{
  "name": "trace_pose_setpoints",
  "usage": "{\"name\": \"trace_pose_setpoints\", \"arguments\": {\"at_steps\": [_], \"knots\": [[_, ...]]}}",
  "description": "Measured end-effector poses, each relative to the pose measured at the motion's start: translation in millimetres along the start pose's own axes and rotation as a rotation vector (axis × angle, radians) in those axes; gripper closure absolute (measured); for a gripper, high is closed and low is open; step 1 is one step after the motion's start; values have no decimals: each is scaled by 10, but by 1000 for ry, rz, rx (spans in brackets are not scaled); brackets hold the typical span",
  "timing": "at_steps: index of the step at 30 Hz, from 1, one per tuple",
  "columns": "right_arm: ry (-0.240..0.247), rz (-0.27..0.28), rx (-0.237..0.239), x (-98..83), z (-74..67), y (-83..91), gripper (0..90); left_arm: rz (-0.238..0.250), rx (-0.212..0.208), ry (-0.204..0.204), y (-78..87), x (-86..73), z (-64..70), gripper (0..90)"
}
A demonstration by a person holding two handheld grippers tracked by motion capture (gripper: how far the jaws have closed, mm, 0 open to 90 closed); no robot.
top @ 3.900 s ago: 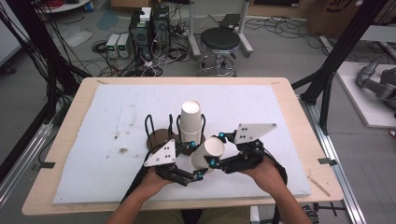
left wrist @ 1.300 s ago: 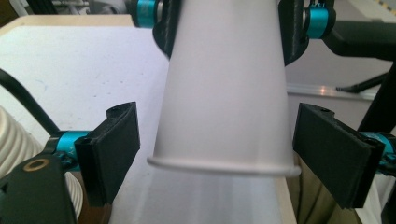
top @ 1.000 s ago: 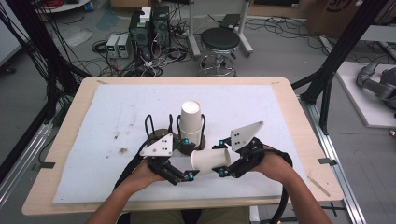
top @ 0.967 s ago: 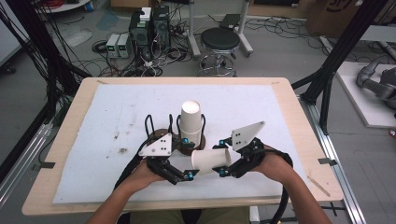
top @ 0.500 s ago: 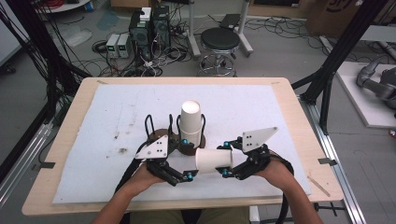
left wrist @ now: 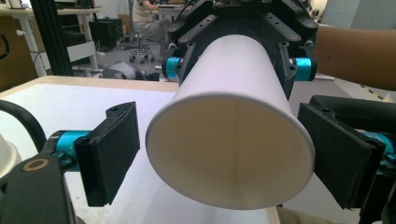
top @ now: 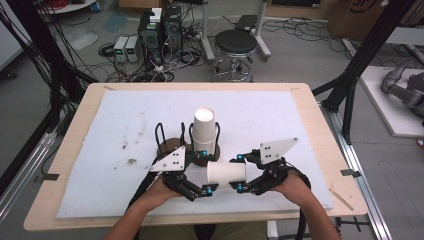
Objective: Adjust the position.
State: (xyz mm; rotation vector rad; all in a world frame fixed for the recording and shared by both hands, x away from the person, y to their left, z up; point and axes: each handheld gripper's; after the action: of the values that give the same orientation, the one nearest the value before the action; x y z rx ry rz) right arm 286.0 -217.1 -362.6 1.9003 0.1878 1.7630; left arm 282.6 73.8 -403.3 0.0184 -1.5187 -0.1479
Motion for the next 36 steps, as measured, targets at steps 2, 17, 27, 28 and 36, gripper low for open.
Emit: {"name": "trace_pose_setpoints", "arguments": {"at_steps": [2, 17, 27, 28, 36], "knots": [[-9, 14, 6, -7, 5, 10, 333, 1, -2, 6, -5, 0, 0, 149], [-44, 51, 20, -17, 22, 47, 341, 3, -27, -6, -10, 12, 8, 207], [-34, 11, 16, -40, 10, 11, 349, -30, -26, -30, 27, 71, 19, 259], [-29, 10, 17, -34, 11, 11, 349, -29, -25, -31, 27, 74, 20, 261], [-56, -14, -4, -33, -4, -2, 301, -84, 4, -31, 6, 108, 37, 271]]}}
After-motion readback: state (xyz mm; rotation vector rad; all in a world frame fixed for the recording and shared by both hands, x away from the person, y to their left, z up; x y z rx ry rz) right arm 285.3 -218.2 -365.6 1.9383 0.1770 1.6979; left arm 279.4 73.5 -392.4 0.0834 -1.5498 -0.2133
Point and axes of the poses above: each handheld gripper's, and its own axes: y roughly backward along the jaws, x roughly out of its top, z roughly to its right, and after that the axes turned 12 degrees about -x, right-handed
